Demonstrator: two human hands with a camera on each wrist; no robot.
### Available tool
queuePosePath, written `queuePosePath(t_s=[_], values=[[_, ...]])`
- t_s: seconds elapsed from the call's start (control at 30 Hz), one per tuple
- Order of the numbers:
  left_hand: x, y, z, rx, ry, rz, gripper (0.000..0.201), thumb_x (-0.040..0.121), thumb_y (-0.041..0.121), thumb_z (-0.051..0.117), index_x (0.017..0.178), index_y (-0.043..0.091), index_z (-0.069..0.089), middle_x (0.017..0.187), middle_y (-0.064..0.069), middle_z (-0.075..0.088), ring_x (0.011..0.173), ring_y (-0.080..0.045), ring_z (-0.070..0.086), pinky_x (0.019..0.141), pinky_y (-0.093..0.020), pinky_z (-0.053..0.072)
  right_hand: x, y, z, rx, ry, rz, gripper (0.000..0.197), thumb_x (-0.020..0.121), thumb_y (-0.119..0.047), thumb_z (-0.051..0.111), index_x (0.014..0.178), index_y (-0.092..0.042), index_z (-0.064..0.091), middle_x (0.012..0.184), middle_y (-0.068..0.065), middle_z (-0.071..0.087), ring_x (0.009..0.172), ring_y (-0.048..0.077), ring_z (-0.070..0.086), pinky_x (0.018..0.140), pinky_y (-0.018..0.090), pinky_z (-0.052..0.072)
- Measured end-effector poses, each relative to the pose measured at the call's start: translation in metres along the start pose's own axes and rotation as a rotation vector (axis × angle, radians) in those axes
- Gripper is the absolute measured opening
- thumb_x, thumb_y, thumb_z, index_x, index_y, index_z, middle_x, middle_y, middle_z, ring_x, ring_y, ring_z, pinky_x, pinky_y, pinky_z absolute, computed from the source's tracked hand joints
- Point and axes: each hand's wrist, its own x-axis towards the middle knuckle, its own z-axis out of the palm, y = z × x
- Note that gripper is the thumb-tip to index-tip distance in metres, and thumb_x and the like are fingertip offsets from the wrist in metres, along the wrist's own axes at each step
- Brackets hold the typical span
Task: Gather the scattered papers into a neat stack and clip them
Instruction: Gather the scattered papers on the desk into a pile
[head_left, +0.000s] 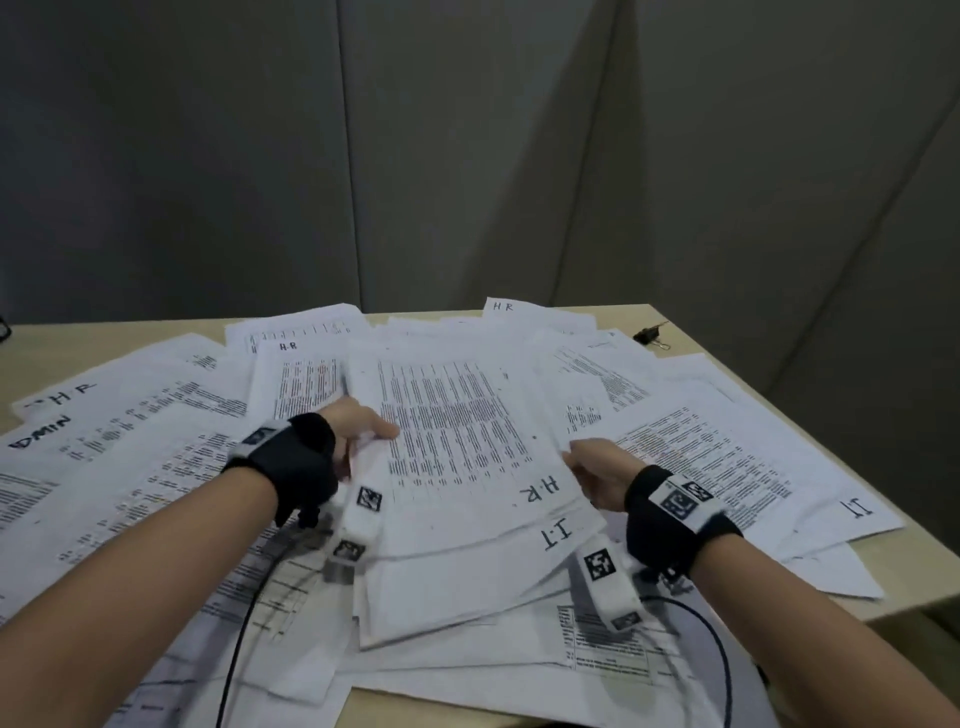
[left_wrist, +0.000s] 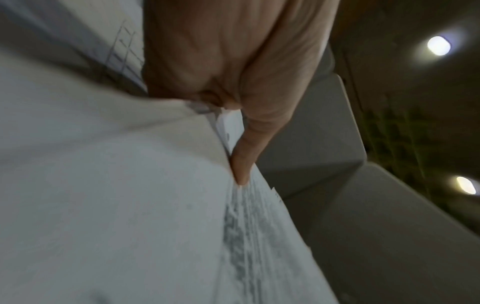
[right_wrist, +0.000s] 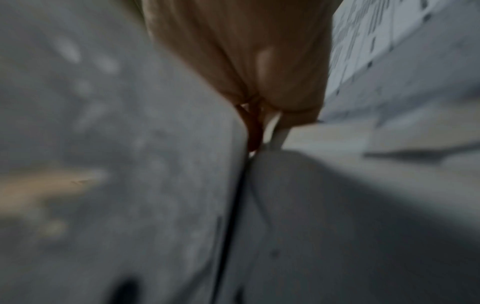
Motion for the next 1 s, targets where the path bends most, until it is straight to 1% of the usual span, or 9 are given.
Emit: queuePosePath(t_s=[0.1,0.2,0.33,0.43,0.5,0.6,0.7,0.83,1.0], values=[[-0.005,0.001,0.007,0.152,-0.054,0.116,0.046,0.084,0.012,0.068,0.122,-0.004,0.047,0.114,-0.025,0.061,0.092,-0.035,0.060,0.077,-0.042,0.049,-0.003,-0.003,-0.007,0.109,-0.063,-0.050,0.043,0.097,-0.041,0.039,0.084,-0.003,0.056,0.063,0.009,0.057,0.048,0.019,0.057,0.047,0.023,0.042],[-0.009,0.002,0.005,0.186,-0.142,0.143,0.035,0.089,0.012,0.061,0.119,-0.002,0.051,0.102,-0.026,0.062,0.074,-0.032,0.056,0.057,-0.031,0.047,-0.006,-0.005,-0.017,0.090,-0.134,-0.011,0.057,0.088,-0.063,0.035,0.088,-0.009,0.055,0.060,0.004,0.051,0.046,0.016,0.046,0.046,0.022,0.036],[-0.013,0.000,0.018,0.363,-0.001,0.239,0.048,0.090,0.036,0.058,0.131,0.012,0.048,0.124,-0.010,0.057,0.112,-0.030,0.055,0.097,-0.038,0.045,-0.002,-0.013,-0.002,-0.060,-0.086,-0.093,0.048,0.080,-0.006,0.068,0.124,-0.003,0.047,0.114,0.020,0.062,0.092,0.027,0.064,0.074,0.037,0.053],[0.041,-0.013,0.014,0.307,0.094,0.189,0.109,0.044,0.070,0.079,0.134,0.019,0.044,0.136,-0.008,0.052,0.121,-0.031,0.050,0.103,-0.044,0.042,-0.011,-0.019,0.009,-0.174,-0.115,-0.166,0.044,0.083,0.011,0.055,0.123,-0.003,0.042,0.111,0.023,0.057,0.087,0.031,0.060,0.071,0.039,0.053],[0.028,-0.006,0.019,0.265,0.108,0.139,0.118,0.038,0.055,0.089,0.136,0.010,0.040,0.135,-0.013,0.052,0.117,-0.031,0.054,0.100,-0.039,0.045,-0.017,-0.018,0.006,-0.217,-0.174,-0.155,0.035,0.087,0.008,0.051,0.117,-0.008,0.045,0.101,0.016,0.059,0.091,0.032,0.058,0.079,0.046,0.053],[-0.006,0.009,0.033,0.330,0.195,0.086,0.090,0.073,0.021,0.079,0.141,-0.003,0.026,0.134,-0.020,0.048,0.119,-0.034,0.051,0.090,-0.033,0.044,-0.032,-0.014,-0.010,-0.382,-0.094,-0.169,0.018,0.092,-0.014,0.053,0.109,-0.006,0.053,0.091,0.011,0.058,0.071,0.022,0.057,0.058,0.031,0.052],[-0.013,0.015,0.042,0.313,0.206,0.093,0.063,0.078,0.008,0.074,0.127,-0.002,0.035,0.111,-0.019,0.057,0.100,-0.031,0.057,0.082,-0.030,0.043,-0.039,-0.012,-0.051,-0.536,0.127,-0.179,0.026,0.093,-0.029,0.052,0.111,-0.010,0.057,0.100,0.004,0.055,0.087,0.019,0.052,0.067,0.024,0.044],[0.010,0.011,0.036,0.164,0.102,0.095,0.079,0.066,0.015,0.083,0.130,-0.006,0.042,0.130,-0.018,0.055,0.118,-0.038,0.051,0.101,-0.044,0.043,-0.041,0.001,-0.118,-0.880,0.360,0.113,0.037,0.088,-0.034,0.060,0.104,0.000,0.060,0.115,0.014,0.055,0.108,0.026,0.053,0.082,0.028,0.043],[0.017,0.006,0.041,-0.030,-0.024,0.152,0.049,0.074,0.013,0.076,0.113,-0.006,0.053,0.109,-0.019,0.063,0.100,-0.034,0.061,0.095,-0.046,0.049,-0.036,0.009,-0.118,-0.940,0.333,0.146,0.064,0.081,-0.036,0.069,0.129,0.000,0.046,0.131,0.013,0.052,0.120,0.028,0.050,0.094,0.032,0.041]])
